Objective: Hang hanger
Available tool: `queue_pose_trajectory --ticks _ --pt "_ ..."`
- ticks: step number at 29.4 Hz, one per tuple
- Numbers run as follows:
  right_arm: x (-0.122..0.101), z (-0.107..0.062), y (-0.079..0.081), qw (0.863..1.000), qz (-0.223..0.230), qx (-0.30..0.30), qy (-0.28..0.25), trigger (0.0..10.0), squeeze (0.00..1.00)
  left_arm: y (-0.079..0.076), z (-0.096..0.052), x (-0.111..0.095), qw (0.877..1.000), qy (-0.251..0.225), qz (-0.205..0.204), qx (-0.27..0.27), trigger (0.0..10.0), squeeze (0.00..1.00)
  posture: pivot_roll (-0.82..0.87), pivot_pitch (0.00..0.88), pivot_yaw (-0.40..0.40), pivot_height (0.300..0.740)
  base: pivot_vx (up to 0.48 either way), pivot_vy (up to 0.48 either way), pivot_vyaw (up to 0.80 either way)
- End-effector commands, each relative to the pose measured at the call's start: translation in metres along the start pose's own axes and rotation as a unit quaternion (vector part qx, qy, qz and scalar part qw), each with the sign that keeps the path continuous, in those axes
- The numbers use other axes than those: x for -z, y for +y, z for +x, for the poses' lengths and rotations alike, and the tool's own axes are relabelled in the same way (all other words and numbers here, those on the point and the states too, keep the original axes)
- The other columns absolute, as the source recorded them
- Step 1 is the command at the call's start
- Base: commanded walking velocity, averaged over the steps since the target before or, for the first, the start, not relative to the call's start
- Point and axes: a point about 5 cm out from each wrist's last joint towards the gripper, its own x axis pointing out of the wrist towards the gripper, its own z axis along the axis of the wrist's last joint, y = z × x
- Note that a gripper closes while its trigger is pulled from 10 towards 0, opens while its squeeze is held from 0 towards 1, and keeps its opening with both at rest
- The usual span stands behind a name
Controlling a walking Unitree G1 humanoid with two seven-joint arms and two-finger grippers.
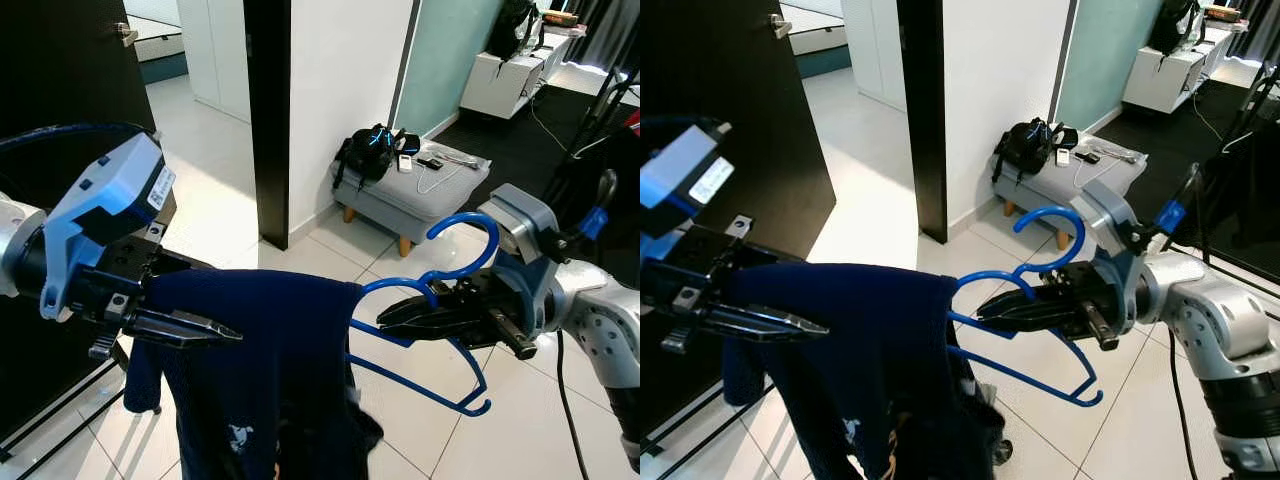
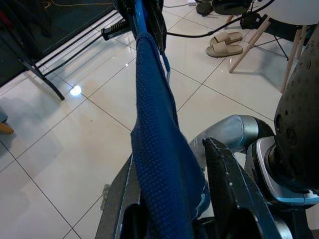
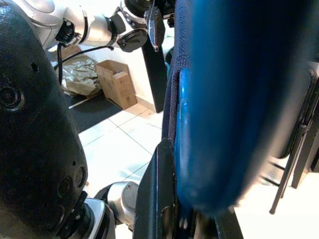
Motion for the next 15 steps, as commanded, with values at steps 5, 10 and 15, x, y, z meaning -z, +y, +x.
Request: queue_pose_trajectory --ticks 5,10,15 --pt "-0.003 0.004 0.002 1.0 -0.01 -0.007 0.002 10.0 0.0 -0.005 0.007 -0.001 1.0 0.01 0.017 0.023 10.0 0.0 0.05 0.0 -0.02 0.74 0.0 0.0 0.0" --pt "-0.002 0.007 0.002 1.0 -0.011 -0.013 0.002 10.0 0.0 -0.007 0.013 0.003 0.999 0.033 0.019 0.037 10.0 0.0 0.05 0.0 -0.02 0.74 0.0 0.0 0.0" --pt "-0.002 0.01 0.001 1.0 -0.014 -0.02 0.001 10.0 0.0 -0.007 0.022 0.01 0.997 0.056 0.02 0.048 10.0 0.0 0.05 0.0 -0.017 0.74 0.0 0.0 0.0"
